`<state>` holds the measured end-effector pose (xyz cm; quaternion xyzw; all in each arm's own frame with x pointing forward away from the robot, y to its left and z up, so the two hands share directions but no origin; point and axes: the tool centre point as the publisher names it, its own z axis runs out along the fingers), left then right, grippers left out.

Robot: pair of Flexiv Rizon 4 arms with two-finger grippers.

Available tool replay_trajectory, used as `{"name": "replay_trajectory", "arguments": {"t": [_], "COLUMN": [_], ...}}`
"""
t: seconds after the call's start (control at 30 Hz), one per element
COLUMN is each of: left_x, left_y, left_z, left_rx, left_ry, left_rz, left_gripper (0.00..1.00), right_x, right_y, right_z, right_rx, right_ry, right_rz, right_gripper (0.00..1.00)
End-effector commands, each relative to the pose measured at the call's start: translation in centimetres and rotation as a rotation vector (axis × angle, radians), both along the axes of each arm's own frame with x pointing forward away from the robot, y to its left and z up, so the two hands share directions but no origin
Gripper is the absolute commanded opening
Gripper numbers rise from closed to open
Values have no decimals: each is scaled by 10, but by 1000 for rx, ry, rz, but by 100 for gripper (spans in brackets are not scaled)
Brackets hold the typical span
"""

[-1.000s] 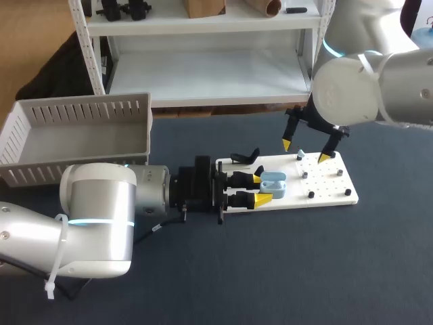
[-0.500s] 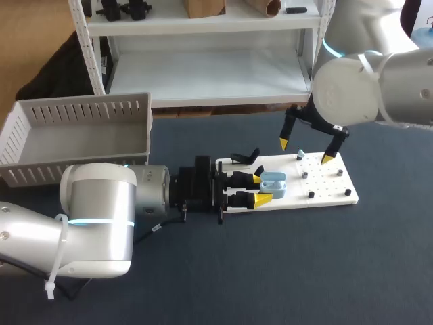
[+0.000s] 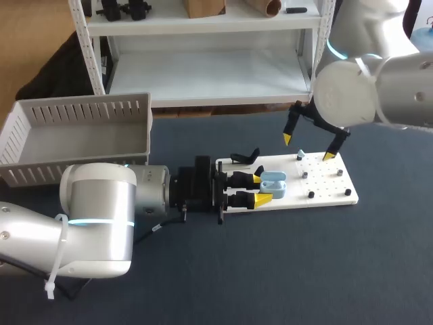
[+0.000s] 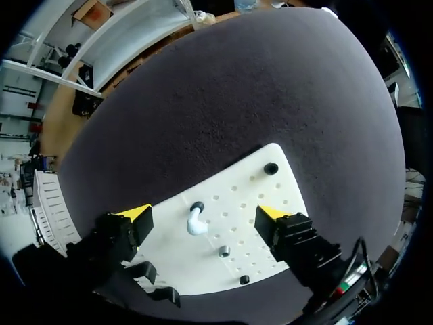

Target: Pick up each earbud case from the left stands, insert the matching earbuds, close the lid, and place the case in the box.

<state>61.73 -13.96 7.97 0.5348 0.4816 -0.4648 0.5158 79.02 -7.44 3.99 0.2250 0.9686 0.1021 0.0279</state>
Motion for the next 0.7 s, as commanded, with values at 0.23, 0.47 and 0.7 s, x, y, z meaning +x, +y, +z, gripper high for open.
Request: {"name": "replay_trajectory", "arguments": {"t": [0.23, 0.47, 0.7], "left_x": [0, 0, 0], "left_y": [-1, -1, -1], "left_z": [-1, -1, -1], "left_rx": [0, 0, 0], "left_ry": [-1, -1, -1], "left_rz": [4, 4, 4], "left_gripper": [0, 0, 0], "right_x": [3, -3, -3], "right_y": [8, 13, 13], "right_z": [10, 0, -6], "right_rx": [-24, -60, -72], "right_ry": [-69, -67, -61], "right_rz": [2, 13, 10], "right_gripper": [100, 38, 32]}}
